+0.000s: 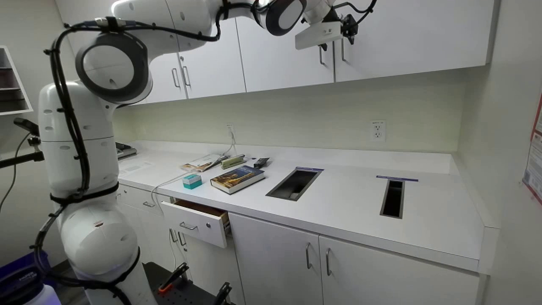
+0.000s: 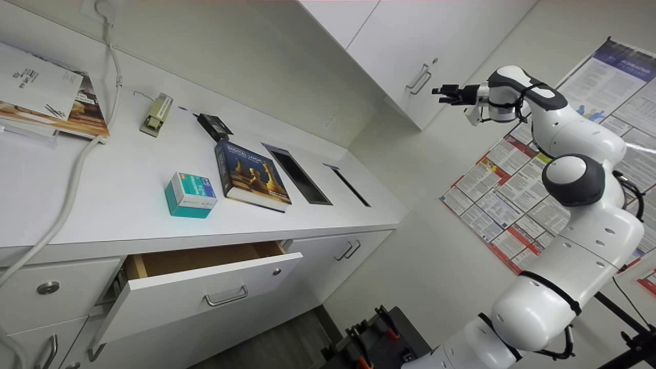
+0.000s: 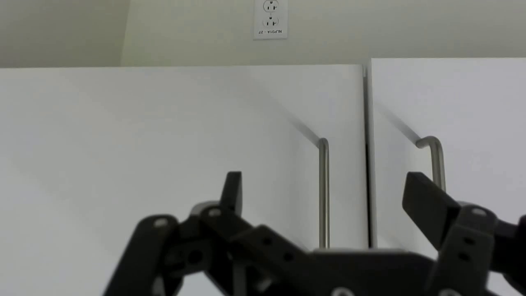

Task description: Open the top right cabinet

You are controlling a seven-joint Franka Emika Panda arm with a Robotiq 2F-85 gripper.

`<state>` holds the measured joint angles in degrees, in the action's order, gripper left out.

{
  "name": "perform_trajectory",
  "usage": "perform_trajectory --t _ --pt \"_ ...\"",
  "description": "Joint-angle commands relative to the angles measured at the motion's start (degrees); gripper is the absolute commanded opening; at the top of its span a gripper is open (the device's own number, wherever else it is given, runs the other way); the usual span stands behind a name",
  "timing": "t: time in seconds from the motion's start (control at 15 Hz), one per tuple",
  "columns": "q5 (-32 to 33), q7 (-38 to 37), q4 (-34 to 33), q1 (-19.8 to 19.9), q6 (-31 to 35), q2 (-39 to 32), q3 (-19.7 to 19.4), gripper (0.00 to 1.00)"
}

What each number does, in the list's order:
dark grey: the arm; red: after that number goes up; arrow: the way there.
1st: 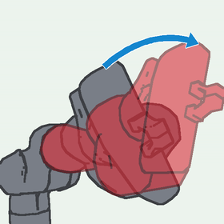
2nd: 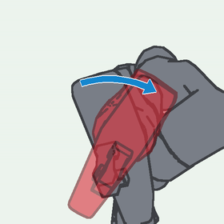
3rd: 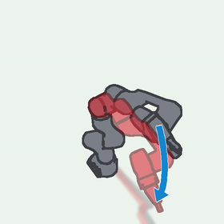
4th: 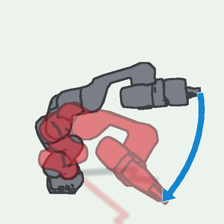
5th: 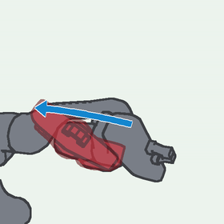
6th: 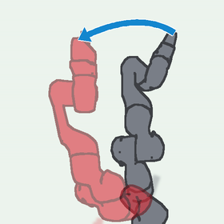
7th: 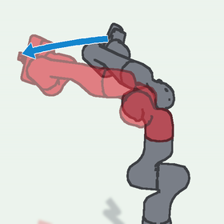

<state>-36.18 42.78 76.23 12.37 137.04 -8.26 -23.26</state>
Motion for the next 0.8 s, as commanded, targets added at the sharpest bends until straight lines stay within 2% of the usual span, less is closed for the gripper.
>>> perform_trajectory --t 0.0,0.73 --pt "0.0 0.0 0.0 0.0 0.0 0.0 0.0 1.00" --pt "-3.8 1.3 -2.7 0.8 0.4 -0.5 0.0 1.00"
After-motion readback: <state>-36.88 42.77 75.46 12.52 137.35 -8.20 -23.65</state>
